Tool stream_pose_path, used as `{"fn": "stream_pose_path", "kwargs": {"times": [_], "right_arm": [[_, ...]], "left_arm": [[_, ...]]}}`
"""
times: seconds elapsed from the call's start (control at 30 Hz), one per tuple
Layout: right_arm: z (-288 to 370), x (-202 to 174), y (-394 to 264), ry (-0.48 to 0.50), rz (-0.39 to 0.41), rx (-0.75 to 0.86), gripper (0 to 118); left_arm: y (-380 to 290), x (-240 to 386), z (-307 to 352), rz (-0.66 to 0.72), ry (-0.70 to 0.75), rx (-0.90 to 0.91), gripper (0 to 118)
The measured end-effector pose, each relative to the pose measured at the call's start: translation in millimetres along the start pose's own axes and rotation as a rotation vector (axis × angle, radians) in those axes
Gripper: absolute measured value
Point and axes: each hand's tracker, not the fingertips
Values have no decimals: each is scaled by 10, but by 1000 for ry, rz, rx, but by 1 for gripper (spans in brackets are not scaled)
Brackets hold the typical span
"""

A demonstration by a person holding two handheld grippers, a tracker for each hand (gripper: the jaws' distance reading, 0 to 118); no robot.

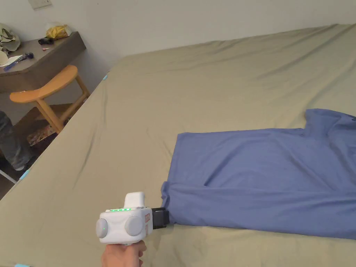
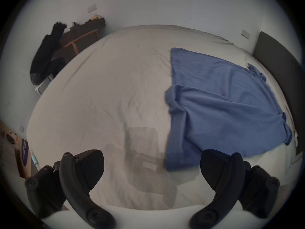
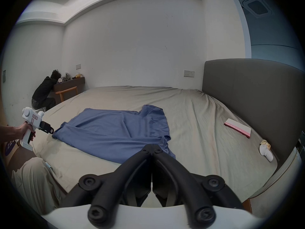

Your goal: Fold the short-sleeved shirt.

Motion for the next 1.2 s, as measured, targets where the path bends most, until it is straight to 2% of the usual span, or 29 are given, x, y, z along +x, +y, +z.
{"fn": "stream_pose_path", "kwargs": {"times": [0.1, 0.17, 0.23, 0.3, 0.33, 0.37, 0.4, 0.43, 0.47, 0.5, 0.57, 0.63, 0.73, 0.83, 0.87, 0.9, 0.93, 0.97, 1.0, 1.03, 1.1, 1.2], "right_arm": [[-38, 68, -46, -9, -20, -5, 1], [-48, 82, -55, -11, -28, -12, 1], [-58, 90, -74, -17, -28, -15, 1], [-52, 77, -86, -26, -15, -22, 1], [-53, 74, -97, -31, -11, -29, 1], [-52, 77, -107, -29, -13, -33, 1], [-37, 65, -109, -25, -17, -35, 1], [-25, 48, -118, -23, -15, -37, 1], [-22, 37, -124, -24, -12, -39, 1], [-22, 31, -125, -22, -10, -43, 1], [-17, 20, -125, -20, -6, -48, 1], [-40, 1, -101, -14, 5, -60, 1], [-134, -28, -69, -2, 68, -103, 1], [-305, -56, -60, 22, 62, -155, 1], [-366, -70, -87, 17, 64, -161, 2], [-442, -71, -103, 24, 58, -202, 17], [-556, -48, -118, 46, 37, -277, 43], [-677, -35, -141, 63, 25, -337, 78], [-774, -25, -165, 75, 35, -372, 105], [-875, -24, -192, 99, 33, -391, 108], [-1038, 4, -184, 22, 14, -428, 108], [-1325, 122, -140, -2, -32, -505, 108]], "left_arm": [[-18, 47, -101, -37, -27, -40, 115], [-41, 122, -171, -91, 35, -81, 114], [-83, 148, -188, -96, -3, -61, 103], [-83, 197, -234, -79, -26, -99, 77], [-86, 198, -209, -49, -98, -96, 71], [-96, 232, -141, -58, -62, -45, 58], [-103, 280, -99, -96, -34, -11, 25], [-112, 341, -58, -137, -36, 10, 15], [-118, 358, -22, -168, -60, 19, 12], [-133, 410, 24, -197, -18, 39, 10], [-132, 434, 76, -185, -72, 26, 7], [-105, 375, 147, -79, -135, 24, 6], [-80, 222, 216, 19, -146, 41, 5], [-97, 188, 259, -58, -45, 61, 5], [-101, 185, 248, -71, -71, 66, 5], [-111, 188, 244, -70, -83, 67, 5], [-126, 207, 252, -77, -79, 68, 5], [-131, 224, 263, -82, -80, 68, 5], [-135, 289, 332, -86, -86, 75, 5], [-136, 308, 363, -85, -100, 81, 5], [-138, 311, 409, -80, -120, 86, 5], [-123, 308, 486, -80, -133, 95, 5]]}}
